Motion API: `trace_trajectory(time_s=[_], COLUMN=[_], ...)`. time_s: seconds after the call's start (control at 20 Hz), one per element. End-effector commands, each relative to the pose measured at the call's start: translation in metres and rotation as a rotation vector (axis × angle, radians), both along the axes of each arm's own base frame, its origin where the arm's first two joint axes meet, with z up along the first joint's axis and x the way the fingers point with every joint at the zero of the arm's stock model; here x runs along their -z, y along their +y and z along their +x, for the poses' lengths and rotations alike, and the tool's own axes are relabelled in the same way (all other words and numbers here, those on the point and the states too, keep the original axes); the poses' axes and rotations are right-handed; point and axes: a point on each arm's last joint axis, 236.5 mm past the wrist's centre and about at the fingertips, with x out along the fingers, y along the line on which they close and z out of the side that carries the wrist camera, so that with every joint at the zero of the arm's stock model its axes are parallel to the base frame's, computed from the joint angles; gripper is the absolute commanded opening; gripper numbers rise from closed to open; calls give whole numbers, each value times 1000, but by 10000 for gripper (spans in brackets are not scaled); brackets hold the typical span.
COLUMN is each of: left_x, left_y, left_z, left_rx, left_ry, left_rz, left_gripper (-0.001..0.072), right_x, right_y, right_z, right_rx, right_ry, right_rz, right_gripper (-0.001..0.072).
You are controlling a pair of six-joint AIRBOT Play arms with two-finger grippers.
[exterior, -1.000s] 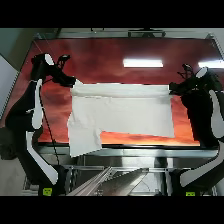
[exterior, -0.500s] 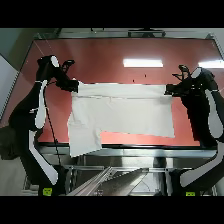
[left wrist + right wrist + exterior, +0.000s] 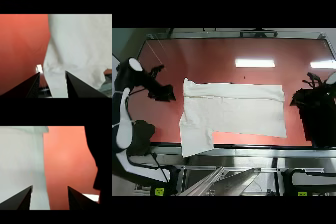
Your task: Fold the shirts.
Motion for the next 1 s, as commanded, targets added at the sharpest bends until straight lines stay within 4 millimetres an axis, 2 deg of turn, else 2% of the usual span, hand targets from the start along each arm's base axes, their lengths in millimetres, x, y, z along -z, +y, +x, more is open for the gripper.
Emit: trace_trajectory(time_s=[0.0, 0.2, 0.4, 0.55, 0.6, 0.8, 0.95], left_x=[26, 57, 74, 86, 90, 103, 117], left_y=[-5, -17, -26, -28, -29, -36, -42], left_z=[-83, -154, -190, -201, -202, -195, -193], left_rx=[-80, -119, -136, -156, -165, -214, -204], left_ry=[94, 185, 192, 159, 139, 51, 41], left_rz=[-43, -61, -55, -41, -36, -50, -52], left_gripper=[337, 337, 337, 337, 337, 337, 337], right_x=[19, 45, 65, 75, 76, 77, 76], right_y=[-3, 13, 28, 49, 56, 80, 88], right_z=[-53, -85, -95, -92, -91, -84, -83], right_rx=[74, 78, 51, 55, 47, 2, -18], right_ry=[15, 76, 110, 114, 116, 103, 101], right_rz=[70, 194, 228, 301, 325, 377, 379], right_gripper=[490, 489, 472, 460, 418, 420, 420])
